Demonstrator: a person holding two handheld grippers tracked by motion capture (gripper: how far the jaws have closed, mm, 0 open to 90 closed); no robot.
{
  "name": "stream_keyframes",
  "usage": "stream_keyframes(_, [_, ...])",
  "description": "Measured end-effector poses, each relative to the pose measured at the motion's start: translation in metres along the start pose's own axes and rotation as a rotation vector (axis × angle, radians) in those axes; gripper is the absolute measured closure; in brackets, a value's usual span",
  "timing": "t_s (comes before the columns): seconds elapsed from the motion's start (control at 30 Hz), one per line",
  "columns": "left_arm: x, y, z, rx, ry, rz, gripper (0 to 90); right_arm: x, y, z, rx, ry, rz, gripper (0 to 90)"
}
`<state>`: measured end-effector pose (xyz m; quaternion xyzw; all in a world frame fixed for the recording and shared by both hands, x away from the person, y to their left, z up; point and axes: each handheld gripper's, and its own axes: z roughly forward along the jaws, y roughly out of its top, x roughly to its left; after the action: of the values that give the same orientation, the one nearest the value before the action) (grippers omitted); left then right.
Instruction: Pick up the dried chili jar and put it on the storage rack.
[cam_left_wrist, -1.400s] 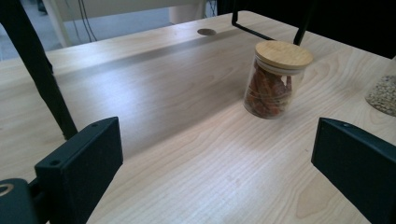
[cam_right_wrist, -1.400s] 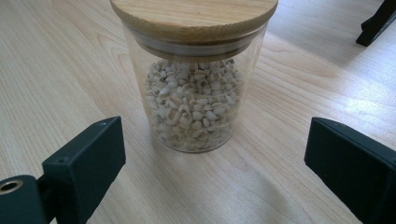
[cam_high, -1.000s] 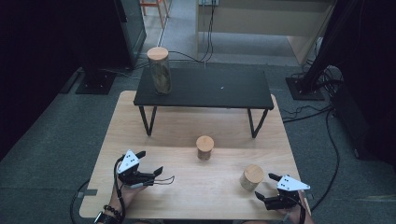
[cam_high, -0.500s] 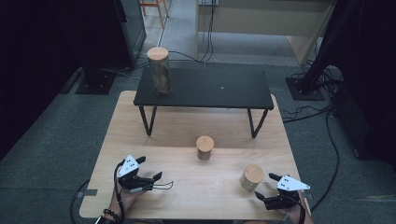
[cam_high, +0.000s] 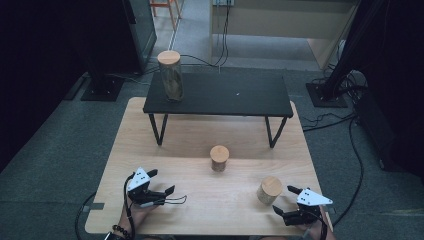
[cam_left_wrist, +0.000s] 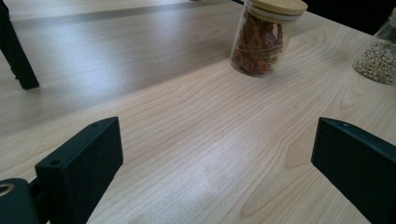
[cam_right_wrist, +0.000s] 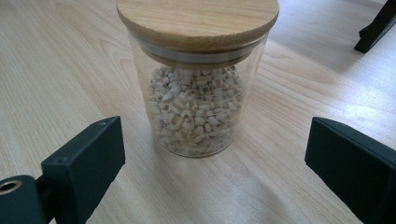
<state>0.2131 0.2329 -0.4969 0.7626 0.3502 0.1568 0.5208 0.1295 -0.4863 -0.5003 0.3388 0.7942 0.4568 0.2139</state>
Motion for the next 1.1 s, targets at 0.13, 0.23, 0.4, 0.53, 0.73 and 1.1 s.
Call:
stream_keyframes(0.13, [0.000,-0.005,-0.003,-0.022,0.004,-0.005,2.1,0.002,0.000,-0.001,-0.002,-0.013,-0.001,5.3])
stream_keyframes(0.23, [0.001,-0.003,-0.001,-0.002,-0.016,0.016,2.1,0.004,0.003,-0.002,0.001,-0.023,0.000,5.6])
stream_keyframes(0.4, [0.004,0.002,0.002,0.029,-0.046,0.034,2.1,0.009,0.009,-0.006,0.009,-0.033,0.008,5.6])
stream_keyframes(0.53, [0.007,0.001,0.003,0.027,-0.058,0.017,2.1,0.013,0.015,-0.010,0.010,-0.042,0.013,5.6])
stream_keyframes(0.73, [0.008,0.001,0.002,0.027,-0.066,0.024,2.1,0.020,0.027,-0.015,0.005,-0.061,0.020,5.5])
stream_keyframes(1.1, [0.009,0.001,0.002,0.026,-0.070,0.022,2.1,0.036,0.062,-0.015,0.054,-0.047,0.006,5.6])
